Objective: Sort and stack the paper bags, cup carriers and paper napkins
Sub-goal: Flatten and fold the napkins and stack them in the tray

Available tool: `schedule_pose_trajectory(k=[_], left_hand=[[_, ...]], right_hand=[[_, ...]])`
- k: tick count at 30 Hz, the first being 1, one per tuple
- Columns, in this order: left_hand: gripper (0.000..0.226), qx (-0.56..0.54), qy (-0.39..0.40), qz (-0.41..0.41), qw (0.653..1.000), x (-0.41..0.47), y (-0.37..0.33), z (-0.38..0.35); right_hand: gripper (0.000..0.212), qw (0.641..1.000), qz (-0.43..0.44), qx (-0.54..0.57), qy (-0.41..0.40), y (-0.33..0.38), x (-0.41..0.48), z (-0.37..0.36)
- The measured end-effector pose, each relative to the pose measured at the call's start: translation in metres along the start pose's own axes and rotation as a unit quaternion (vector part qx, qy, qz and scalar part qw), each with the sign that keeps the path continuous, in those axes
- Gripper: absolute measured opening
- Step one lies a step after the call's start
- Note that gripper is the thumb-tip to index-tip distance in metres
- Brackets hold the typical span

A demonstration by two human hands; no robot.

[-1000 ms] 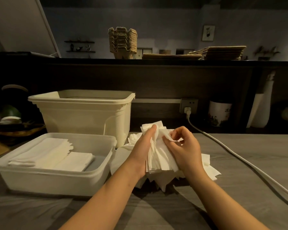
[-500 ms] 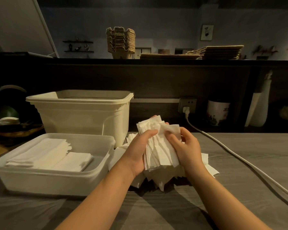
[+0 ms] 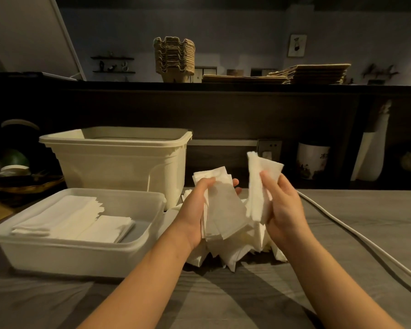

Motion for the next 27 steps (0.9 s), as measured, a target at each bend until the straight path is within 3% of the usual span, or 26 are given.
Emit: schedule_pose_trajectory(k=[5, 10, 18, 22, 25, 27], left_hand=[[0.039, 0.036, 0.011, 0.004, 0.999, -0.001, 0.004, -0.007], [0.041, 0.001, 0.042, -0.014, 0.999, 0.000, 0.004, -0.008], [0.046, 0.048, 0.072, -0.008, 0.996, -0.005, 0.005, -0.016], [0.030, 0.115, 0.104, -0.027, 0.988, -0.009, 0.007, -0.020], [0.049, 0.149, 0.096, -0.056, 0.983, -0.006, 0.008, -0.015], [0.049, 0.135, 0.086, -0.056, 0.986, -0.007, 0.005, -0.015]], right_hand=[[0.008, 0.977, 0.077, -0.175, 0.092, -0.002, -0.007, -0.015], [0.023, 0.920, 0.176, -0.333, 0.108, -0.001, -0.013, -0.021], [0.030, 0.917, 0.217, -0.329, 0.062, -0.007, -0.013, -0.019], [0.020, 0.911, 0.182, -0.370, 0.019, -0.016, -0.009, -0.012], [0.026, 0.917, 0.147, -0.371, 0.013, -0.020, -0.006, -0.010], [0.024, 0.919, 0.131, -0.372, 0.016, -0.020, -0.005, -0.010]])
Point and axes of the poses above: each hand's wrist, its own x-axis towards the middle knuckle, its own z-axis out of the back of the hand, y = z × x, the point moved 4 cm from there along x, towards the middle knuckle, and after that the axes turned 4 degrees about z, right-handed, at the moved point
